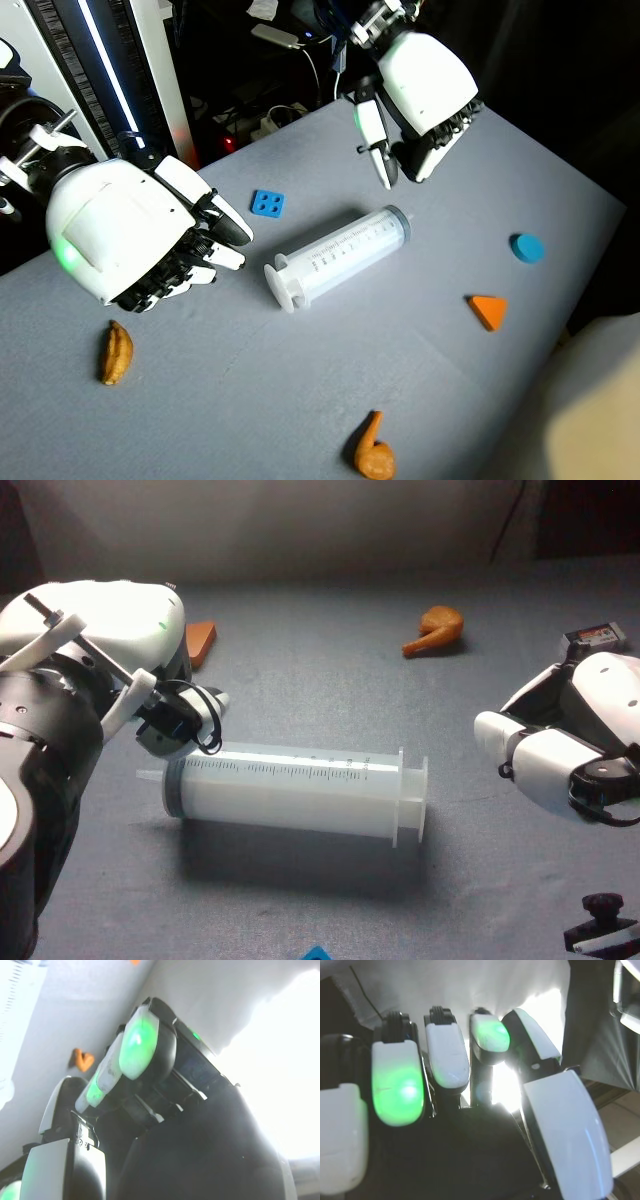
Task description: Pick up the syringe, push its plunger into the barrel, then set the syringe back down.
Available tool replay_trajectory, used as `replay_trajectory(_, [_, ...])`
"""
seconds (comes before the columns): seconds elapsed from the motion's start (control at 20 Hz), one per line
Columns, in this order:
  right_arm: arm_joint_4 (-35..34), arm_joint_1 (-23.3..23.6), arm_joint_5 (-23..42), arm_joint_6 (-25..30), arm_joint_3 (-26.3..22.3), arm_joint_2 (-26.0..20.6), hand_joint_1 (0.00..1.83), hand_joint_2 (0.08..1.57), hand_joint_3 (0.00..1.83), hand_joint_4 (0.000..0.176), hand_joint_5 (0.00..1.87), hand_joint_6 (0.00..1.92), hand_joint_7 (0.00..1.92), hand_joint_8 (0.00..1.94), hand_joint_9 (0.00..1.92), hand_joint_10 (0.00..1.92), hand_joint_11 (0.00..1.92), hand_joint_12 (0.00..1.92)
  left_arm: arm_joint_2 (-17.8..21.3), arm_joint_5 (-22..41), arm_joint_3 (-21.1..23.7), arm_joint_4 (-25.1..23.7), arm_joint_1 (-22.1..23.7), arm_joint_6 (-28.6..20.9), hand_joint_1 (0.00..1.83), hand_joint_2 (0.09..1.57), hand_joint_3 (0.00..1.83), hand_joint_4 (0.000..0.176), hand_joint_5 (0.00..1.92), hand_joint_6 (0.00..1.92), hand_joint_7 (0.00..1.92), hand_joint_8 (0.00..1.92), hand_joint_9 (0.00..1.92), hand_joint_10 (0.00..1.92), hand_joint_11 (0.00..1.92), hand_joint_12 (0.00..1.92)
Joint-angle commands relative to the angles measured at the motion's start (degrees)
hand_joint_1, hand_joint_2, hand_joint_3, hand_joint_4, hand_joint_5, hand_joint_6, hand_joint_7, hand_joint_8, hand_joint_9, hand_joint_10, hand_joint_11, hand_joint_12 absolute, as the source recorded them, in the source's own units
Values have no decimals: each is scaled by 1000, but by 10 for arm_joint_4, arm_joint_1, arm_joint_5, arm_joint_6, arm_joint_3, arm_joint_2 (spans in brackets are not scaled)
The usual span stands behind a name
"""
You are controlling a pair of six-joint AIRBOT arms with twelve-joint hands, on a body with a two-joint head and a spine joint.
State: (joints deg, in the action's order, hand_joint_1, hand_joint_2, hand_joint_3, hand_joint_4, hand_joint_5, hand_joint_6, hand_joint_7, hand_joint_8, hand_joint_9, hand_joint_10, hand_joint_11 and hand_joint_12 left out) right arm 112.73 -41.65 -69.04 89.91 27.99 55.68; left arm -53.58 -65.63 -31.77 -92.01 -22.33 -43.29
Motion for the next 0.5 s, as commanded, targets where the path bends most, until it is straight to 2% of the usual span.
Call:
replay_trajectory(0.0, [49,9,-26,5,1,-3,510,1445,4,176,1235,1921,1463,1941,1634,1921,1839,1921,5,-31,5,-49,8,4,701,1342,0,0,1264,1921,1402,1921,1457,1921,1517,1921])
replay_trajectory(0.1, [49,12,-17,3,1,-6,511,1447,3,176,1234,1921,1464,1941,1647,1921,1840,1921,6,-54,15,-48,9,4,703,1342,0,0,1264,1921,1403,1921,1457,1921,1517,1921])
replay_trajectory(0.25, [49,23,-4,-50,1,-8,512,1450,3,176,1234,1921,1465,1941,1651,1921,1841,1921,7,-64,26,-43,12,4,704,1342,0,0,1265,1921,1404,1921,1458,1921,1517,1921])
replay_trajectory(0.45, [49,27,3,-79,2,-8,511,1452,4,176,1234,1921,1466,1941,1652,1921,1841,1921,7,-74,34,-38,19,4,704,1342,0,0,1264,1921,1404,1921,1460,1921,1503,1921])
